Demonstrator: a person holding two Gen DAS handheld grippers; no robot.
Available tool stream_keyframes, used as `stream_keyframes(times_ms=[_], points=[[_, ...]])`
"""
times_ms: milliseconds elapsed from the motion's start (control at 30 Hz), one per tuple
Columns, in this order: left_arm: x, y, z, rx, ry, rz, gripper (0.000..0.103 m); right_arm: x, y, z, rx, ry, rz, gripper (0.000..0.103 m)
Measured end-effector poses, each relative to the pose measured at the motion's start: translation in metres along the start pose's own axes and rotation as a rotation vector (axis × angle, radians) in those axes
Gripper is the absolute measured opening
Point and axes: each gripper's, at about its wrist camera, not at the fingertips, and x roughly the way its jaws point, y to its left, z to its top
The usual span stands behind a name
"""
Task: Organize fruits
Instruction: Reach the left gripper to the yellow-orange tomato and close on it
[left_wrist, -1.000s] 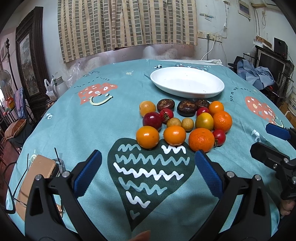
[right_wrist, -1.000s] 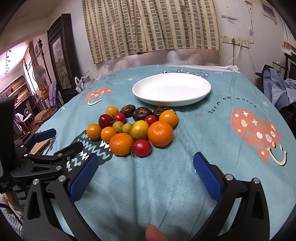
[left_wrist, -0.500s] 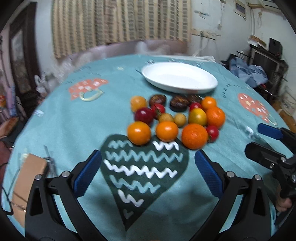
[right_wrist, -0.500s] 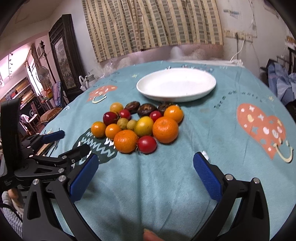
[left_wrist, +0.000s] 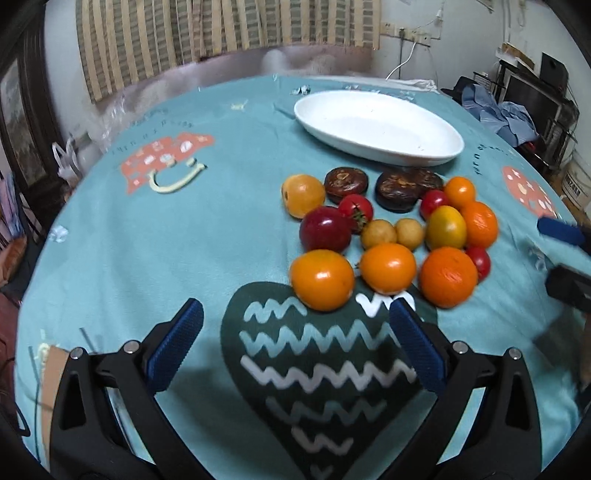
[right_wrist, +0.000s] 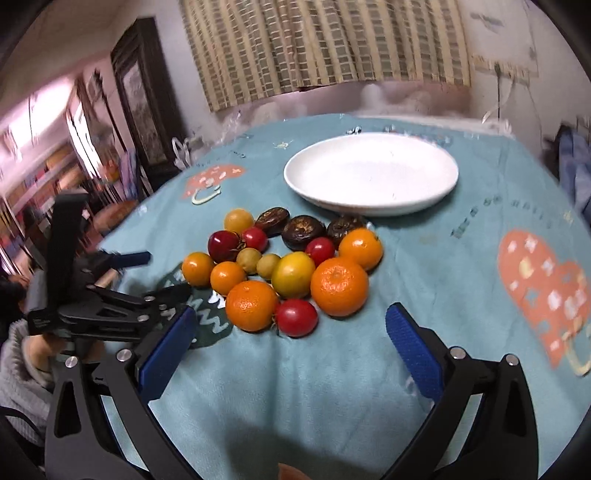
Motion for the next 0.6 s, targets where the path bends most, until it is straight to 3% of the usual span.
stream_keyframes(times_ms=[200, 267, 433, 600], points=[[0.017, 0.007, 0.014, -0.013, -0.005, -0.024, 0.101, -0.009, -0.008, 0.002, 0.039, -0.039, 0.004, 0.102], [0.020, 0.009, 0.017, -0.017, -0.010, -0.035, 0.096, -0.011, -0.008, 0.001, 0.041, -0.044, 0.004, 0.102], [0.029, 0.003, 0.016, 0.015, 0.025, -0.078, 0.061, -0.012, -0.009, 0.001, 0.038, -0.046, 0.002, 0.102], [0.036, -0.006, 0.014, 0.066, 0.031, -0.075, 0.046, -0.011, -0.010, 0.001, 0.036, -0.041, -0.012, 0.099]])
